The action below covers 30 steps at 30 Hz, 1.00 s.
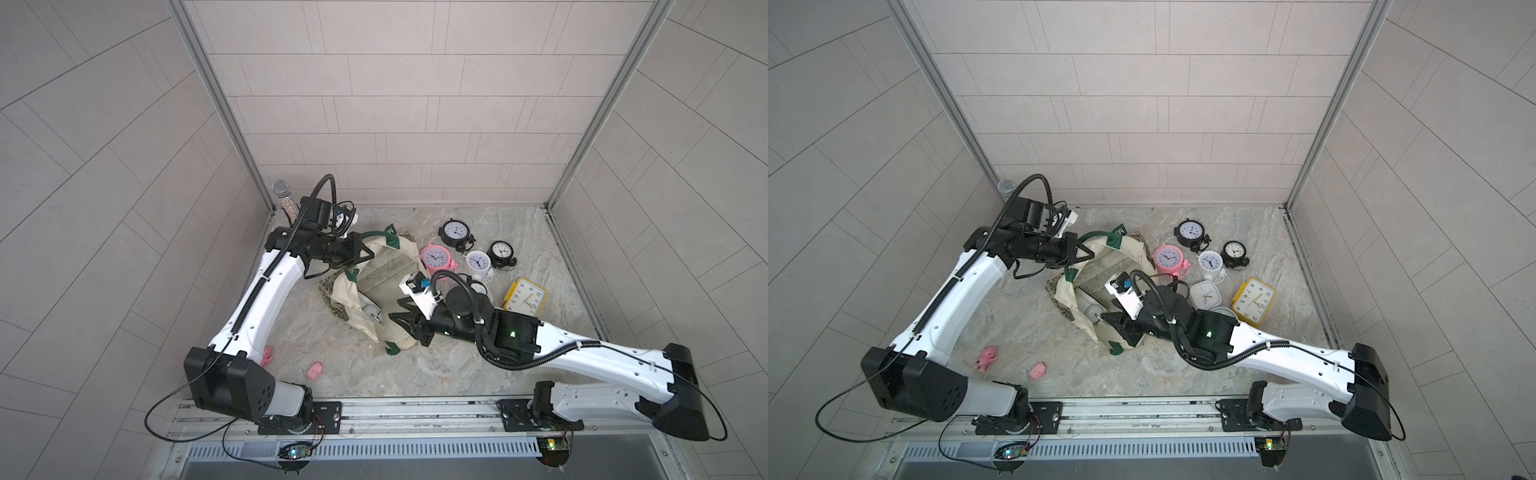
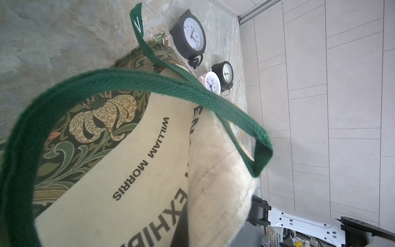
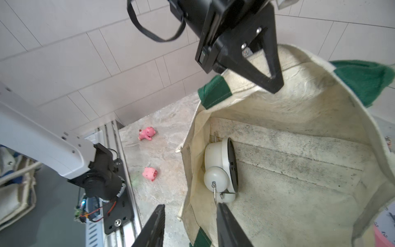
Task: Take the alarm clock out of the canvas bag
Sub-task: Pick up the alarm from the canvas bag.
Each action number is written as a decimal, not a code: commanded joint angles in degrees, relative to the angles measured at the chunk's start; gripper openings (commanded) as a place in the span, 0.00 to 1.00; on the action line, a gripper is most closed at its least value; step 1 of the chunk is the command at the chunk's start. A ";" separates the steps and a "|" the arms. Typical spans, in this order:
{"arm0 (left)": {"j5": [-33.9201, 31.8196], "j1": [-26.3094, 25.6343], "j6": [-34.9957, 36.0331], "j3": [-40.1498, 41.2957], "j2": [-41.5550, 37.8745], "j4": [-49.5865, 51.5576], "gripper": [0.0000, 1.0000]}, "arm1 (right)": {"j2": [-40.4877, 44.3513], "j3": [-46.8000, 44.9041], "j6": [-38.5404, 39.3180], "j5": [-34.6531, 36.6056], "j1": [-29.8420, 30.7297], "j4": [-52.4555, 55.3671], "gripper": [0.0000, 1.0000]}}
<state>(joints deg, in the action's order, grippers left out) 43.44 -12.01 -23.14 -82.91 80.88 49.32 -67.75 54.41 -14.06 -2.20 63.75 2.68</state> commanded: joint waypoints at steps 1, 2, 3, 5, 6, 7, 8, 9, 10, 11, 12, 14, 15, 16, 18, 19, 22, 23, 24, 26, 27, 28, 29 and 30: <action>2.17 -0.21 -0.39 -0.14 -3.03 -1.97 0.00 | -2.05 -1.50 3.90 7.14 0.47 -3.27 0.41; 2.09 -0.20 -0.30 -0.14 -3.10 -1.91 0.00 | -3.14 -2.00 4.34 8.24 0.72 -4.00 0.40; 2.00 -0.21 -0.28 -0.03 -3.15 -1.75 0.00 | -4.18 -2.48 4.71 9.29 0.95 -4.86 0.40; 1.92 -0.21 -0.16 -0.06 -3.11 -1.45 0.00 | -6.24 -3.22 5.13 10.34 1.26 -6.46 0.40; 1.96 -0.21 -0.16 -0.05 -3.16 -1.34 0.00 | -7.40 -3.68 5.42 10.53 1.38 -7.50 0.40; 1.90 -0.21 -0.16 0.03 -3.19 -1.33 0.00 | -8.37 -3.86 5.53 10.59 1.48 -8.20 0.40; 1.91 -0.31 -0.09 0.03 -3.27 -1.26 0.00 | -9.50 -3.96 5.94 10.60 1.68 -8.90 0.40; 1.97 -0.36 -0.01 0.10 -3.36 -1.16 0.00 | -10.52 -4.05 6.50 10.60 1.72 -9.45 0.40; 1.87 -0.30 0.00 0.12 -3.38 -1.01 0.00 | -11.47 -4.07 6.80 10.82 1.74 -9.91 0.40; 1.83 -0.29 0.10 0.12 -3.49 -0.88 0.00 | -12.37 -4.08 6.93 11.13 1.80 -10.49 0.40; 1.82 -0.30 0.19 0.12 -3.55 -0.76 0.00 | -13.28 -4.10 7.14 11.25 1.82 -10.91 0.40; 1.82 -0.45 0.20 0.29 -3.71 -0.64 0.00 | -14.80 -4.05 7.37 11.27 1.82 -12.01 0.40; 1.82 -0.44 0.28 0.30 -3.71 -0.56 0.00 | -15.56 -4.05 7.63 11.11 1.84 -12.66 0.40; 1.73 -0.47 0.28 0.39 -3.79 -0.55 0.00 | -16.25 -3.99 7.99 10.80 1.82 -13.11 0.40; 1.66 -0.60 0.20 0.56 -3.85 -0.54 0.00 | -17.90 -3.73 8.84 9.93 1.83 -13.80 0.40; 1.65 -0.66 0.20 0.56 -3.81 -0.51 0.00 | -18.51 -3.57 9.51 8.80 1.82 -13.71 0.41; 1.47 -0.79 0.20 0.56 -3.89 -0.37 0.00 | -20.58 -3.64 11.22 6.30 1.83 -15.08 0.43; 1.39 -0.81 0.20 0.58 -4.02 -0.28 0.00 | -21.11 -3.61 11.30 6.15 1.86 -15.52 0.43; 1.35 -0.82 0.20 0.56 -4.04 -0.29 0.00 | -21.73 -3.61 11.47 6.07 1.82 -16.05 0.43; 1.38 -0.91 -0.06 0.56 -4.11 -0.29 0.00 | -22.87 -3.66 11.60 6.23 1.83 -16.79 0.43; 1.39 -1.00 -0.06 0.56 -4.15 -0.30 0.00 | -23.51 -3.59 11.54 6.26 1.86 -17.09 0.43; 1.26 -1.12 -0.07 0.60 -4.09 -0.28 0.00 | -24.09 -3.48 11.60 6.37 1.83 -17.20 0.43; 1.29 -1.15 -0.07 0.56 -4.20 -0.28 0.00 | -24.65 -3.38 11.76 6.55 1.82 -17.46 0.43; 1.28 -1.25 -0.07 0.56 -4.18 -0.28 0.00 | -25.28 -3.11 11.72 7.12 1.82 -17.46 0.43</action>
<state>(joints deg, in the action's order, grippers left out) 42.87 -12.80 -23.09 -82.21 79.26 50.46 -91.94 50.30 -3.68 4.54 65.25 -13.08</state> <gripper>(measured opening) 0.058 0.429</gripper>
